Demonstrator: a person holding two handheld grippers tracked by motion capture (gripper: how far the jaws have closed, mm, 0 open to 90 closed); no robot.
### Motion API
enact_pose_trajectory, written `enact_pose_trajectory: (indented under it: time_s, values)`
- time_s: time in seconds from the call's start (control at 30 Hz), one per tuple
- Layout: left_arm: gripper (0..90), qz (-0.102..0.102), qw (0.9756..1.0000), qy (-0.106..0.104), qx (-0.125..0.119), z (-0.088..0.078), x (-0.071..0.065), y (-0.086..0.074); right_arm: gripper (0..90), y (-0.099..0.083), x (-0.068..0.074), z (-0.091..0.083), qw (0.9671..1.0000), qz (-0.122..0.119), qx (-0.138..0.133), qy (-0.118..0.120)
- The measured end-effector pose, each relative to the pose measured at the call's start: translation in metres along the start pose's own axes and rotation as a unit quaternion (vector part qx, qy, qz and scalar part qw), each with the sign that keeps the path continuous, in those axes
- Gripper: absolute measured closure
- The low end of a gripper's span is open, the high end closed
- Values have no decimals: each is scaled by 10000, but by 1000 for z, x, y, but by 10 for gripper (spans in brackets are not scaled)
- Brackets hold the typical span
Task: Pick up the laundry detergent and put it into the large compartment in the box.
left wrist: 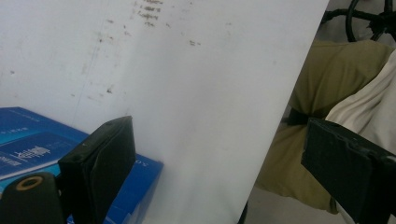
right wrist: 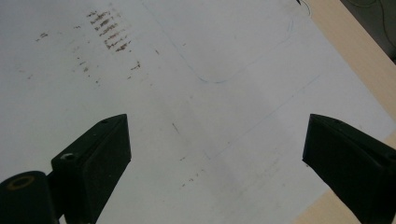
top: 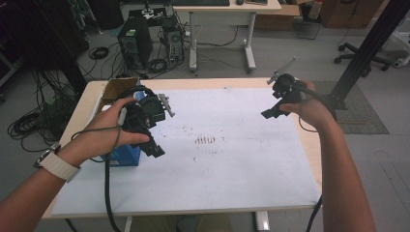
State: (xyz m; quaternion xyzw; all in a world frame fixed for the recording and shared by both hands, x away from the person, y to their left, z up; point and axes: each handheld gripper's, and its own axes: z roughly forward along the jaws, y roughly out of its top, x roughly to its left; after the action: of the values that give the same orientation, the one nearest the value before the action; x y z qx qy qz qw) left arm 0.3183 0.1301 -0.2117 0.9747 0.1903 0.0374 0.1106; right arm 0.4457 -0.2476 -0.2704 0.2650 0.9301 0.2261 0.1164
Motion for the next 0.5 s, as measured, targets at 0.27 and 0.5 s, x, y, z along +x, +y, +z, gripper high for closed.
enact_pose_trajectory:
  time_s: [0.27, 0.5]
  values:
    - [103, -36, 10000, -10, -44, 1, 2, 1, 78, -2, -1, 0, 10000, 23, -11, -1]
    - [103, -63, 10000, 7, -49, 0, 3, -1, 78, -2, 0, 2, 10000, 12, -1, 16]
